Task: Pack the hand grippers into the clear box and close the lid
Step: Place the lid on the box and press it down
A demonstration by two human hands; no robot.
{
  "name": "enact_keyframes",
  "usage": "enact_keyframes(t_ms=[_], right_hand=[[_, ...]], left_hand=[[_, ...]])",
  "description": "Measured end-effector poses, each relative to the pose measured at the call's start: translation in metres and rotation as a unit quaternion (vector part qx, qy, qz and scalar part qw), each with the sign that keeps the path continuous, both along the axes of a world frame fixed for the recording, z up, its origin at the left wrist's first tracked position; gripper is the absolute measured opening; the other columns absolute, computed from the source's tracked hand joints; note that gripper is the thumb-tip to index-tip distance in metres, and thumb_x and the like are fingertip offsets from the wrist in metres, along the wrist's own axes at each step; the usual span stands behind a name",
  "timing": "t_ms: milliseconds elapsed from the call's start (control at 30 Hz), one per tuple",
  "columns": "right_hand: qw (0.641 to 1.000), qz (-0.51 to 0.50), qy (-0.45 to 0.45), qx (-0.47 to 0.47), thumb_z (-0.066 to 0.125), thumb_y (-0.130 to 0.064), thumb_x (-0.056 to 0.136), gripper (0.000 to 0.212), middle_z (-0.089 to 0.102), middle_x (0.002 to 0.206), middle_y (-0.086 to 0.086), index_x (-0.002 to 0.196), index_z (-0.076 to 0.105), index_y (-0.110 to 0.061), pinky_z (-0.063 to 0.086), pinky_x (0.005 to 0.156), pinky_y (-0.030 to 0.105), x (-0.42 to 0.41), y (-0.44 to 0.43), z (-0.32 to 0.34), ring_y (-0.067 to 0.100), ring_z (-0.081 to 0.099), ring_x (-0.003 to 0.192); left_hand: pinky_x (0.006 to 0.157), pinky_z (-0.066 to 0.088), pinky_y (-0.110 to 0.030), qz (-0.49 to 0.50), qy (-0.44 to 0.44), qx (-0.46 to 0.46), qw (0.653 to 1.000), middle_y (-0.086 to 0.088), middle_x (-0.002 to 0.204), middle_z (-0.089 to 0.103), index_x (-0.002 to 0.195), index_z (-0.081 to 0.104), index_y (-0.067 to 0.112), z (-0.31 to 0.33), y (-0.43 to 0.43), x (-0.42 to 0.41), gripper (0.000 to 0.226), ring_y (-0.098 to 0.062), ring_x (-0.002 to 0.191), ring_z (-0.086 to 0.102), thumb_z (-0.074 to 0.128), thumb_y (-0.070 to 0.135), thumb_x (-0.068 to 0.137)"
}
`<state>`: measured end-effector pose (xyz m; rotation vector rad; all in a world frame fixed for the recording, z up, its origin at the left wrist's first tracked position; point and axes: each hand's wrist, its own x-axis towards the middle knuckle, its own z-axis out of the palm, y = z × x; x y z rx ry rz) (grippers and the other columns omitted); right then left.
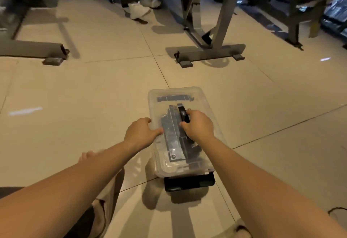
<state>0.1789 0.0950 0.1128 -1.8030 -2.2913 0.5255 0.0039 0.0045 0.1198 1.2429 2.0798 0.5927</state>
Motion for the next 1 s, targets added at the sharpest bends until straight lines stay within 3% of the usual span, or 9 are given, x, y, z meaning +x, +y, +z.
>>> enact_keyframes(t_ms=[67, 133, 333, 500, 600, 733, 800, 900, 1000], right_hand=[[1.0, -0.009, -0.001, 0.006, 0.068, -0.035, 0.09, 0.025, 0.071, 0.093, 0.001, 0.112, 0.067, -0.022, 0.055, 0.07, 0.035, 0.002, 0.0, -0.006, 0.025, 0.067, 0.085], [1.0, -0.012, 0.005, -0.005, 0.069, -0.034, 0.091, 0.025, 0.072, 0.093, 0.001, 0.112, 0.069, -0.022, 0.056, 0.071, 0.035, 0.005, 0.003, -0.006, 0.024, 0.067, 0.084], [0.994, 0.027, 0.038, -0.101, 0.079, -0.035, 0.083, 0.029, 0.073, 0.089, 0.005, 0.104, 0.071, -0.016, 0.061, 0.074, 0.042, 0.004, 0.023, 0.001, 0.024, 0.07, 0.078], [0.999, 0.014, -0.034, -0.021, 0.065, -0.04, 0.09, 0.024, 0.07, 0.085, 0.002, 0.09, 0.07, -0.016, 0.056, 0.07, 0.035, 0.002, 0.03, 0.005, 0.025, 0.068, 0.081], [0.994, -0.041, -0.076, 0.071, 0.054, -0.038, 0.097, 0.034, 0.062, 0.114, 0.011, 0.115, 0.065, -0.011, 0.048, 0.085, 0.042, 0.013, 0.038, 0.005, 0.032, 0.059, 0.108], [0.992, -0.068, -0.103, 0.032, 0.055, -0.032, 0.098, 0.04, 0.052, 0.129, 0.017, 0.13, 0.052, -0.008, 0.044, 0.093, 0.046, 0.012, 0.046, 0.007, 0.036, 0.046, 0.124], [0.994, -0.076, -0.073, -0.006, 0.057, -0.028, 0.098, 0.038, 0.053, 0.128, 0.018, 0.13, 0.052, -0.007, 0.046, 0.09, 0.045, 0.015, 0.052, 0.007, 0.036, 0.049, 0.12], [0.989, -0.109, 0.036, -0.091, 0.061, -0.017, 0.093, 0.028, 0.064, 0.117, 0.016, 0.119, 0.058, -0.005, 0.052, 0.077, 0.039, 0.032, 0.063, -0.001, 0.032, 0.061, 0.097], [0.942, -0.197, 0.185, -0.199, 0.071, -0.011, 0.09, 0.029, 0.066, 0.111, 0.017, 0.114, 0.06, -0.001, 0.06, 0.07, 0.045, 0.047, 0.067, -0.004, 0.034, 0.066, 0.093]], left_hand=[[0.094, 0.054, -0.041, -0.004, 0.002, 0.009, 1.0, -0.007, 0.127, 0.069, 0.146, 0.05, 0.016, -0.009, 0.001, 0.0, 0.073, -0.027, 0.109, 0.067, 0.067, 0.055, 0.087], [0.096, 0.052, -0.039, -0.009, 0.002, 0.013, 1.0, -0.005, 0.133, 0.066, 0.149, 0.046, 0.02, -0.012, 0.006, 0.003, 0.068, -0.027, 0.115, 0.064, 0.062, 0.052, 0.091], [0.076, 0.061, -0.042, 0.045, -0.055, -0.007, 0.997, -0.004, 0.101, 0.072, 0.128, 0.062, 0.02, -0.015, 0.013, 0.004, 0.037, -0.028, 0.083, 0.07, 0.056, 0.026, 0.091], [0.058, 0.059, -0.035, 0.102, -0.221, -0.035, 0.969, -0.01, 0.107, 0.068, 0.144, 0.05, 0.012, -0.009, 0.014, -0.003, 0.053, -0.027, 0.084, 0.071, 0.066, 0.008, 0.093], [0.053, 0.055, -0.03, 0.112, -0.23, -0.048, 0.965, -0.009, 0.103, 0.066, 0.145, 0.048, 0.007, -0.008, 0.02, -0.005, 0.059, -0.024, 0.08, 0.068, 0.068, 0.0, 0.09], [0.055, 0.057, -0.033, 0.104, -0.222, -0.057, 0.968, -0.013, 0.106, 0.068, 0.142, 0.052, 0.006, -0.008, 0.024, -0.015, 0.056, -0.026, 0.079, 0.069, 0.069, -0.001, 0.089], [0.055, 0.056, -0.033, 0.096, -0.214, -0.061, 0.97, -0.013, 0.106, 0.07, 0.142, 0.054, 0.008, -0.007, 0.026, -0.023, 0.056, -0.025, 0.08, 0.07, 0.07, 0.0, 0.089], [0.052, 0.054, -0.03, 0.093, -0.206, -0.068, 0.972, -0.01, 0.105, 0.069, 0.141, 0.056, 0.01, -0.005, 0.027, -0.033, 0.057, -0.02, 0.076, 0.067, 0.072, -0.001, 0.087], [0.05, 0.05, -0.026, 0.093, -0.212, -0.077, 0.97, -0.003, 0.091, 0.067, 0.137, 0.06, 0.013, -0.003, 0.028, -0.04, 0.054, -0.016, 0.072, 0.063, 0.072, -0.002, 0.087]])
